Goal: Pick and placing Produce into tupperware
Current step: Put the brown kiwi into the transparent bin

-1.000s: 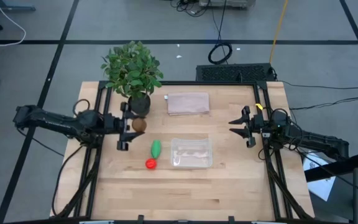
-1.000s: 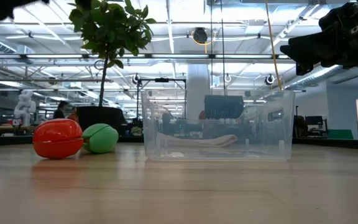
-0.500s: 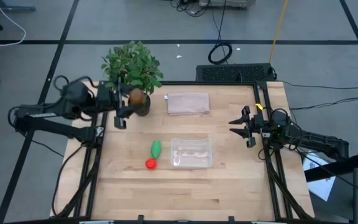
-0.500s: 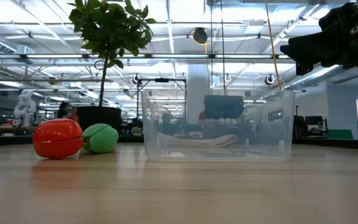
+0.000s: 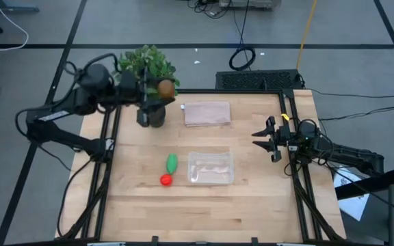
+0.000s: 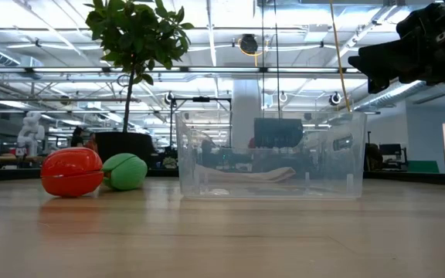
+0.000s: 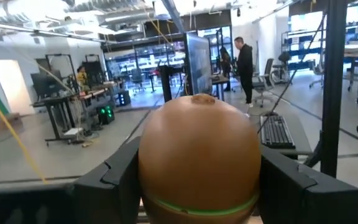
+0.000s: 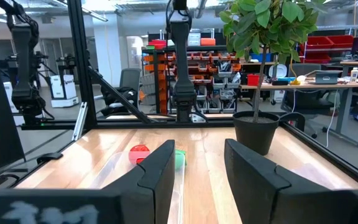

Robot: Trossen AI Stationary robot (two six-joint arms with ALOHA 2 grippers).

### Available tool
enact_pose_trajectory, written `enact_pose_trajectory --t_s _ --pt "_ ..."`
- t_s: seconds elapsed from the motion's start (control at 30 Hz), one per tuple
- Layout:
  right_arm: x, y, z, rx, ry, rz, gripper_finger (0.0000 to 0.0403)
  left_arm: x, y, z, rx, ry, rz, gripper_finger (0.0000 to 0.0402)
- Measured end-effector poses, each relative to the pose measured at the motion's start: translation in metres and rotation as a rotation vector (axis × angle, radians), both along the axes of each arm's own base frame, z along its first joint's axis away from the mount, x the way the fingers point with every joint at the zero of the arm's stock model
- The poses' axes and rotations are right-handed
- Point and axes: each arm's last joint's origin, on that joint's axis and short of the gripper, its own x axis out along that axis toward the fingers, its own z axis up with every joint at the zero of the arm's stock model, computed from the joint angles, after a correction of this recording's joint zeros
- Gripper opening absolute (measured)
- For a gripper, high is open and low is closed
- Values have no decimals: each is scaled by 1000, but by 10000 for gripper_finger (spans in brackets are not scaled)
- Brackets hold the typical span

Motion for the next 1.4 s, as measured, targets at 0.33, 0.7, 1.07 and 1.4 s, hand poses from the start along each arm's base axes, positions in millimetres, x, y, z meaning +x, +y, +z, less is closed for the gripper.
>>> enact_pose_trajectory --t_s 0.33,0.7,1.07,1.4 --pt "0 0 0 -3 0 -1 132 26 20 27 -16 10 -42 223" --pt "0 0 0 -3 0 -1 132 48 25 16 -8 101 -81 223" --pt "0 0 0 -4 0 -1 132 48 25 13 -25 136 -107 223" --pt "0 0 0 -4 -1 -2 132 89 22 -33 -51 403 -149 223"
